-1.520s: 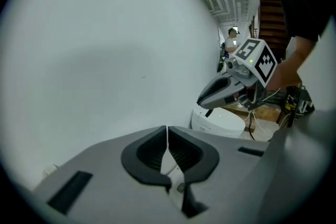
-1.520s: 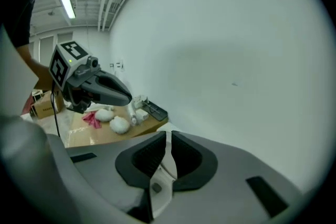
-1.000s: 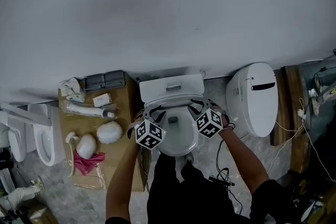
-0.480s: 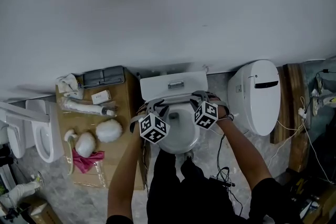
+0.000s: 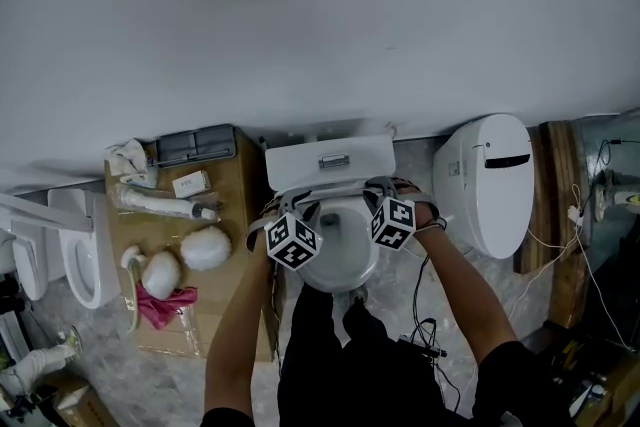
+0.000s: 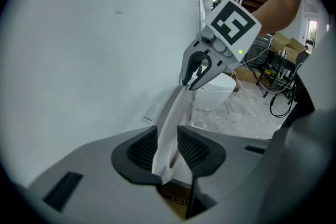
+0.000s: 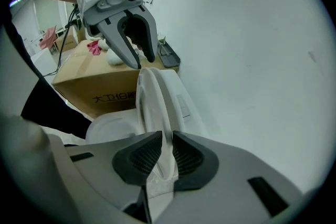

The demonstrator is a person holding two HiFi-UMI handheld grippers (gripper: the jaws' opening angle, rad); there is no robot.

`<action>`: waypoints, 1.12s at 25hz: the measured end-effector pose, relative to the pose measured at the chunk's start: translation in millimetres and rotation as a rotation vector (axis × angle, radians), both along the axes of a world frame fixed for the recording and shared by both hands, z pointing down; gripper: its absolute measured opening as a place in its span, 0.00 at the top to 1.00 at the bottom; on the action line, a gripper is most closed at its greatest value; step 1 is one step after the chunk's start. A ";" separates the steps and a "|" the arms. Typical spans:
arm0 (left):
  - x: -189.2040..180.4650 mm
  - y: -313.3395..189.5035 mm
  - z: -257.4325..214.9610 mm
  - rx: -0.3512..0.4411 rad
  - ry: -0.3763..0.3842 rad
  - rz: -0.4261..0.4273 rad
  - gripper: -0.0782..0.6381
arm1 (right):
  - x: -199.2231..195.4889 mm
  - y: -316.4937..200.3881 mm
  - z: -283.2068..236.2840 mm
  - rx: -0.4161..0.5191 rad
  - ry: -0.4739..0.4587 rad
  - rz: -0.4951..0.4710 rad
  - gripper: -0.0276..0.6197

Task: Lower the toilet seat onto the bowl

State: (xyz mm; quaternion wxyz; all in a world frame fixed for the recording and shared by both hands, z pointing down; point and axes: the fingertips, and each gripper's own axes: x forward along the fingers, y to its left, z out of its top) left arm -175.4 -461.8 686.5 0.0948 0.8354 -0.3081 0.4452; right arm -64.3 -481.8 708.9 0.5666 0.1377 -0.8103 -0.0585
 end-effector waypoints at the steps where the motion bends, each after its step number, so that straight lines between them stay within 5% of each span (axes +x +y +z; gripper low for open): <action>1: 0.8 1.5 3.2 -0.006 -0.008 0.006 0.72 | 0.8 2.6 -0.4 -0.006 -0.003 -0.005 0.84; 22: 28.4 102.6 38.9 -0.137 -0.119 0.203 0.79 | 15.3 112.4 16.0 -0.146 -0.025 -0.179 0.85; 28: 36.0 153.5 55.8 -0.180 -0.090 0.179 0.77 | 23.8 164.7 32.2 -0.193 -0.035 -0.241 0.84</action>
